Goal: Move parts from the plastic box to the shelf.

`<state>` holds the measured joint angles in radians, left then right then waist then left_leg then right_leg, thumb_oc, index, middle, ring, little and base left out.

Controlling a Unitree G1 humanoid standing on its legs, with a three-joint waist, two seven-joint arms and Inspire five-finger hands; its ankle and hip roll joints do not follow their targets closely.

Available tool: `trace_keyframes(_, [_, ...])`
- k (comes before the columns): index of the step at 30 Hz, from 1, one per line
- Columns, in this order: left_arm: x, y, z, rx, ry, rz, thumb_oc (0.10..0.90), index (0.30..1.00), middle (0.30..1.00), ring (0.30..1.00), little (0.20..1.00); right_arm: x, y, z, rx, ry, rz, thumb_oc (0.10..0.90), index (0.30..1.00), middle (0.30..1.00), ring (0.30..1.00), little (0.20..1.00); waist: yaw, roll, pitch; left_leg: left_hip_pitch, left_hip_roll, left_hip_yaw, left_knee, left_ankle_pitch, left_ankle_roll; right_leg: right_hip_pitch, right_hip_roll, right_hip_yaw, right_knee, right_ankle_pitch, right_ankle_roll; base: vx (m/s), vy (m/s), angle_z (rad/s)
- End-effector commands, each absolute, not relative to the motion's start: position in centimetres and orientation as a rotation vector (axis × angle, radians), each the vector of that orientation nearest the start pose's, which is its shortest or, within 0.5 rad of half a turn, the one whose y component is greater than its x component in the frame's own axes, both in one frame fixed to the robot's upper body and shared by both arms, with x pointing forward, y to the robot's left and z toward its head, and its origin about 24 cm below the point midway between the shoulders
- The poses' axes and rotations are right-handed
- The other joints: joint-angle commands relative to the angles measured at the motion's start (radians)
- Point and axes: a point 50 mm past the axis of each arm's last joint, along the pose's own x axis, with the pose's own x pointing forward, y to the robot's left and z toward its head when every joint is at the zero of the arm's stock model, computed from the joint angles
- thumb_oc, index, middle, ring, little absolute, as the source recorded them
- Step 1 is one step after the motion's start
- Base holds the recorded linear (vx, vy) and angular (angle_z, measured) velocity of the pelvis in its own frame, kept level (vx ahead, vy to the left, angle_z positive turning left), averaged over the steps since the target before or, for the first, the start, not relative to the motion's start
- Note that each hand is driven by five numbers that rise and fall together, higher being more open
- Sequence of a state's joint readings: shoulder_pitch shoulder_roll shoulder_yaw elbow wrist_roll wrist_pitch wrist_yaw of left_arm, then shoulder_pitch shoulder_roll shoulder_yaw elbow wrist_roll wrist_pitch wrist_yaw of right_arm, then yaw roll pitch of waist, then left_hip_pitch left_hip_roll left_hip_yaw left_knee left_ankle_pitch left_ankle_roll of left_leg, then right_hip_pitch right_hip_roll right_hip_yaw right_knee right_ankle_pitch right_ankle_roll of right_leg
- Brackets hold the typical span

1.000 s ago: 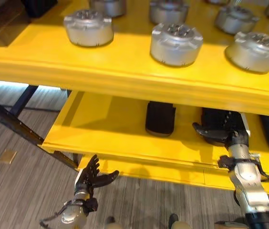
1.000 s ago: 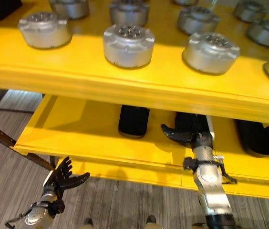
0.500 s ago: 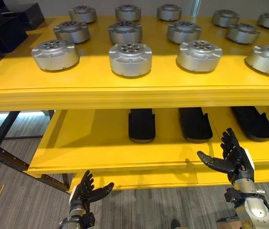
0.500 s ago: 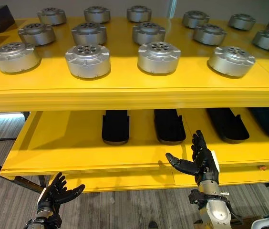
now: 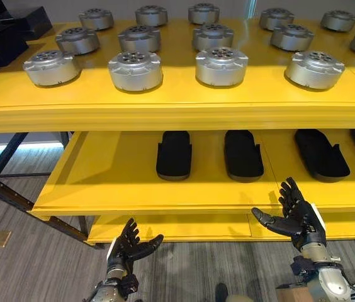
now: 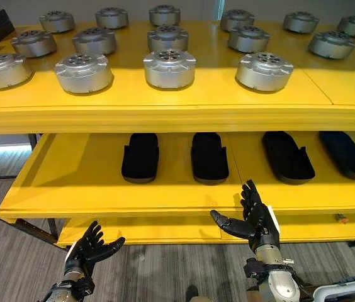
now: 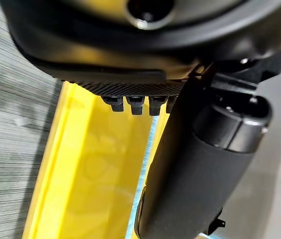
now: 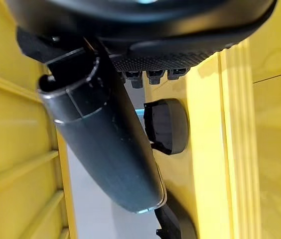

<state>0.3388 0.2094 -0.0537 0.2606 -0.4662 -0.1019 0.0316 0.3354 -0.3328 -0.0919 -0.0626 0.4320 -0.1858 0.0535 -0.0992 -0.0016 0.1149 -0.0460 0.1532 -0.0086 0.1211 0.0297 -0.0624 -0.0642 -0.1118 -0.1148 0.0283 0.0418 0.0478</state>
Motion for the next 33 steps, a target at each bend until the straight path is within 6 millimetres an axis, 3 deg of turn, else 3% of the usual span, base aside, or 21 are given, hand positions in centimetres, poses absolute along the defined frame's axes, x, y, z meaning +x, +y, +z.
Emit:
trace_keyframes(1, [18.1, 23.5, -1.2, -0.205, 0.14, 0.235, 0.9, 1.0, 1.0, 1.0, 1.0, 20.3, -23.8, 6.9, 0.044, -0.234, -0.065, 0.9, 1.0, 1.0, 1.0, 1.0, 0.041, -0.041, -0.004, -0.053, -0.148, -0.158, 0.106, -0.121, 0.027, 0.061, 0.098, 0.046, -0.059, -0.04, 0.002, -0.02, -0.008, -0.62])
trace_keyframes(3, [18.2, 23.6, -0.7, -0.217, 0.113, 0.244, 0.9, 1.0, 1.0, 1.0, 1.0, 20.7, -23.4, 6.9, 0.053, -0.241, -0.054, 0.9, 1.0, 1.0, 1.0, 1.0, 0.054, -0.043, -0.003, -0.055, -0.214, -0.212, 0.122, -0.14, 0.048, 0.051, 0.111, 0.083, -0.053, -0.031, 0.001, -0.01, 0.038, -0.66])
trace_keyframes(6, [18.1, 23.2, -1.2, -0.233, 0.127, 0.227, 0.9, 1.0, 1.0, 1.0, 1.0, 20.6, -23.4, 6.5, 0.059, -0.223, -0.057, 0.9, 1.0, 1.0, 1.0, 1.0, 0.045, -0.031, -0.015, -0.014, -0.191, -0.178, 0.078, -0.141, 0.056, 0.055, 0.118, 0.108, -0.051, -0.024, 0.003, 0.04, 0.135, -0.7])
trace_keyframes(11, [18.4, 22.9, -1.0, -0.223, 0.128, 0.201, 0.9, 1.0, 1.0, 1.0, 1.0, 20.8, -22.9, 6.0, 0.078, -0.203, -0.049, 0.9, 1.0, 1.0, 1.0, 1.0, 0.036, -0.029, -0.028, 0.047, -0.174, -0.133, -0.048, -0.102, 0.072, 0.043, 0.088, 0.123, -0.045, -0.001, 0.03, 0.01, 0.185, -0.15])
trace_keyframes(15, [18.9, 22.8, -0.8, -0.209, 0.119, 0.189, 0.9, 1.0, 1.0, 1.0, 1.0, 21.0, -22.3, 6.0, 0.068, -0.197, -0.031, 0.9, 1.0, 1.0, 1.0, 1.0, 0.03, -0.035, -0.031, 0.084, -0.177, -0.091, -0.122, -0.081, 0.091, 0.011, 0.075, 0.158, -0.015, 0.008, 0.052, -0.04, 0.189, -0.33])
trace_keyframes(21, [19.5, 22.6, -0.5, -0.186, 0.106, 0.161, 0.9, 1.0, 1.0, 1.0, 1.0, 21.0, -22.3, 5.9, 0.075, -0.195, -0.041, 0.9, 1.0, 1.0, 1.0, 1.0, 0.013, -0.043, -0.034, 0.104, -0.197, -0.046, -0.131, -0.091, 0.113, -0.008, 0.057, 0.2, 0.004, 0.023, 0.082, -0.03, 0.155, -0.32])
trace_keyframes(23, [20.0, 22.4, -0.3, -0.163, 0.102, 0.142, 0.9, 1.0, 1.0, 1.0, 1.0, 21.1, -22.1, 5.8, 0.071, -0.185, -0.038, 0.9, 1.0, 1.0, 1.0, 1.0, 0.0, -0.045, -0.033, 0.106, -0.206, -0.028, -0.131, -0.093, 0.122, -0.025, 0.053, 0.22, 0.024, 0.029, 0.097, -0.08, 0.233, -0.31])
trace_keyframes(24, [20.4, 22.0, -0.6, -0.136, 0.119, 0.12, 0.9, 1.0, 1.0, 1.0, 1.0, 21.0, -21.4, 5.4, 0.08, -0.17, -0.013, 0.9, 1.0, 1.0, 1.0, 1.0, -0.022, -0.055, -0.031, 0.124, -0.218, 0.012, -0.149, -0.094, 0.134, -0.049, 0.046, 0.26, 0.042, 0.051, 0.122, -0.12, 0.309, -0.42])
trace_keyframes(26, [20.5, 22.0, -0.6, -0.129, 0.12, 0.119, 0.9, 1.0, 1.0, 1.0, 1.0, 20.9, -21.3, 5.4, 0.083, -0.166, -0.008, 0.9, 1.0, 1.0, 1.0, 1.0, -0.025, -0.058, -0.03, 0.128, -0.221, 0.026, -0.156, -0.094, 0.137, -0.058, 0.045, 0.271, 0.044, 0.059, 0.128, -0.09, 0.182, -0.54])
trace_keyframes(28, [20.9, 21.7, -0.4, -0.118, 0.113, 0.11, 0.9, 1.0, 1.0, 1.0, 1.0, 20.9, -20.9, 5.2, 0.08, -0.156, 0.009, 0.9, 1.0, 1.0, 1.0, 1.0, -0.044, -0.068, 0.004, 0.134, -0.224, 0.076, -0.173, -0.088, 0.142, -0.119, 0.047, 0.288, 0.091, 0.116, 0.163, -0.21, 0.159, -0.65])
trace_keyframes(29, [21.1, 21.7, -0.3, -0.11, 0.107, 0.11, 0.9, 1.0, 1.0, 1.0, 1.0, 20.9, -20.6, 5.1, 0.082, -0.149, 0.018, 0.9, 1.0, 1.0, 1.0, 1.0, -0.04, -0.064, 0.018, 0.135, -0.218, 0.095, -0.181, -0.081, 0.141, -0.138, 0.041, 0.249, 0.112, 0.113, 0.166, -0.25, 0.152, -0.55])
trace_keyframes(31, [21.2, 22.2, 0.1, -0.097, 0.098, 0.126, 0.9, 1.0, 1.0, 1.0, 1.0, 21.0, -20.2, 5.1, 0.076, -0.148, 0.024, 0.9, 1.0, 1.0, 1.0, 1.0, -0.002, -0.041, 0.033, 0.132, -0.197, 0.138, -0.188, -0.069, 0.134, -0.142, -0.054, 0.007, 0.143, 0.057, 0.122, -0.15, 0.1, -0.69])
trace_keyframes(33, [20.8, 22.4, 0.0, -0.098, 0.105, 0.132, 0.9, 1.0, 1.0, 1.0, 1.0, 20.9, -20.0, 5.1, 0.066, -0.142, 0.035, 0.9, 1.0, 1.0, 1.0, 1.0, 0.01, -0.025, 0.029, 0.139, -0.183, 0.17, -0.197, -0.067, 0.136, -0.113, -0.126, -0.099, 0.201, 0.024, 0.097, -0.06, 0.047, -1.55])
